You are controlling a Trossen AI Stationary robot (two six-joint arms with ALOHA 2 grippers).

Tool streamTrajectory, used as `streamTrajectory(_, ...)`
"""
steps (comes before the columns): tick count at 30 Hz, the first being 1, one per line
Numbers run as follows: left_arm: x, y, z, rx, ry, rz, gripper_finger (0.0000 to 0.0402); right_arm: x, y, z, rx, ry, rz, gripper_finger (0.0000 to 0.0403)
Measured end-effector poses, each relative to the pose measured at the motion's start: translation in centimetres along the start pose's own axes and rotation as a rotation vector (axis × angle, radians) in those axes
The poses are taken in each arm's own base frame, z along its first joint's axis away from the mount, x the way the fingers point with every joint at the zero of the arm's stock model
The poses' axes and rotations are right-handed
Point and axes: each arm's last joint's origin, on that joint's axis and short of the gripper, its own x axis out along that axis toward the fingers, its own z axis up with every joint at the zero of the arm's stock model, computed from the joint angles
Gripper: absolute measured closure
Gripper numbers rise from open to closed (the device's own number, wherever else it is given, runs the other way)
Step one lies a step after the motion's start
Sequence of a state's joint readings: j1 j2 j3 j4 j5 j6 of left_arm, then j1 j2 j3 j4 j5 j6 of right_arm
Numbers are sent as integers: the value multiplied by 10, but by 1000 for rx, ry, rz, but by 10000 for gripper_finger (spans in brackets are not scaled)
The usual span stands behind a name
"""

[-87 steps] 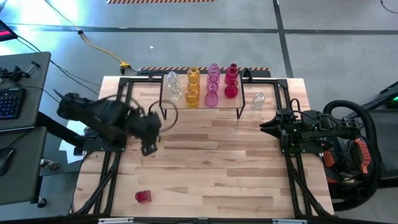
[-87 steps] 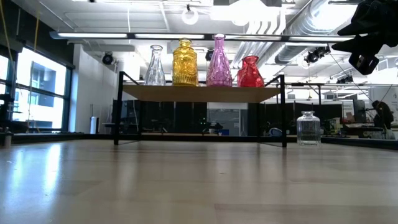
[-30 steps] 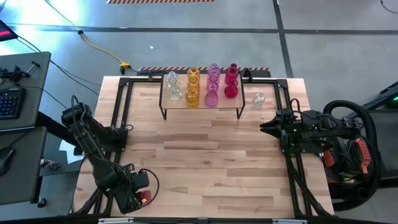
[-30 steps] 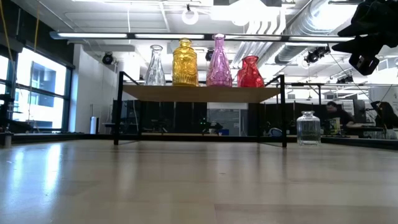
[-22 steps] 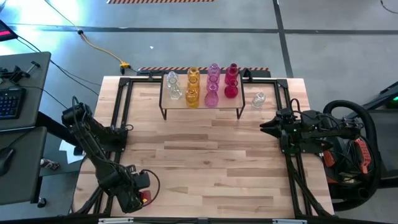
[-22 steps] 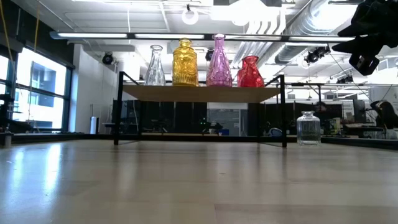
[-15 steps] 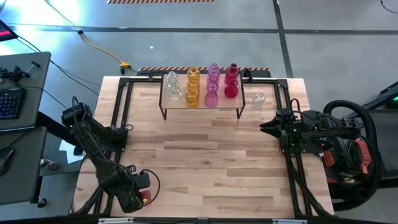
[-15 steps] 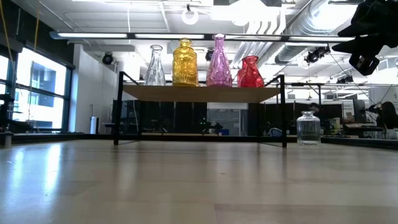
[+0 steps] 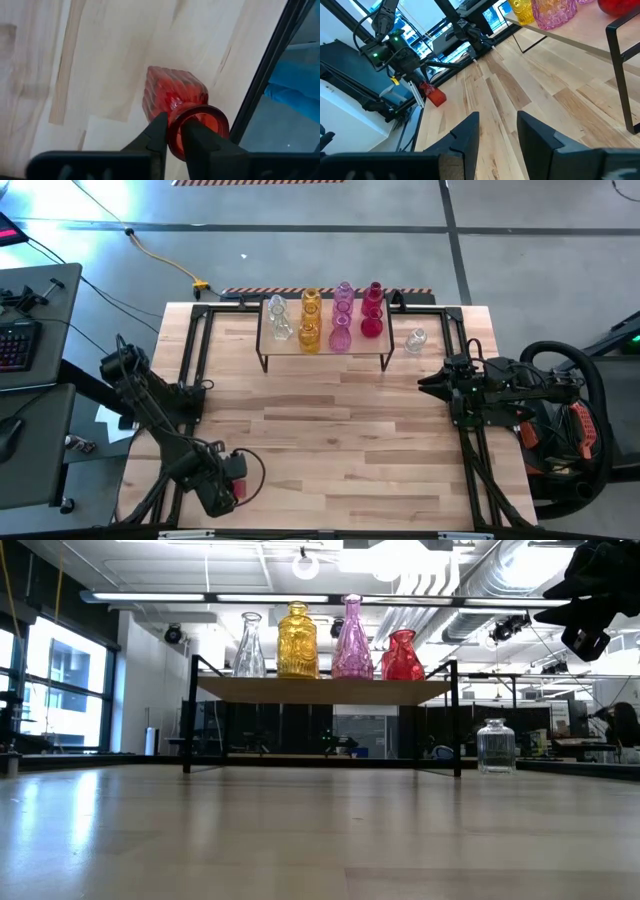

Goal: Sort vases onto shelf
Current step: Put the red vase aligned with the other red vases on the shelf

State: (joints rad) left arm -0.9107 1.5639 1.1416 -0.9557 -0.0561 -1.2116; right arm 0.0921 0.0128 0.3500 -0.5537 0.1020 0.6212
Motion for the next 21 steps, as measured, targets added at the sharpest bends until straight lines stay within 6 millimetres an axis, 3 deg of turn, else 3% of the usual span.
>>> streamTrajectory(4,-1,1,5,23,2,-12,390,0,0,0,0,0,0,289)
streamTrajectory(21,-15,9,37,140,-1,-35,386,0,0,0,0,0,0,289)
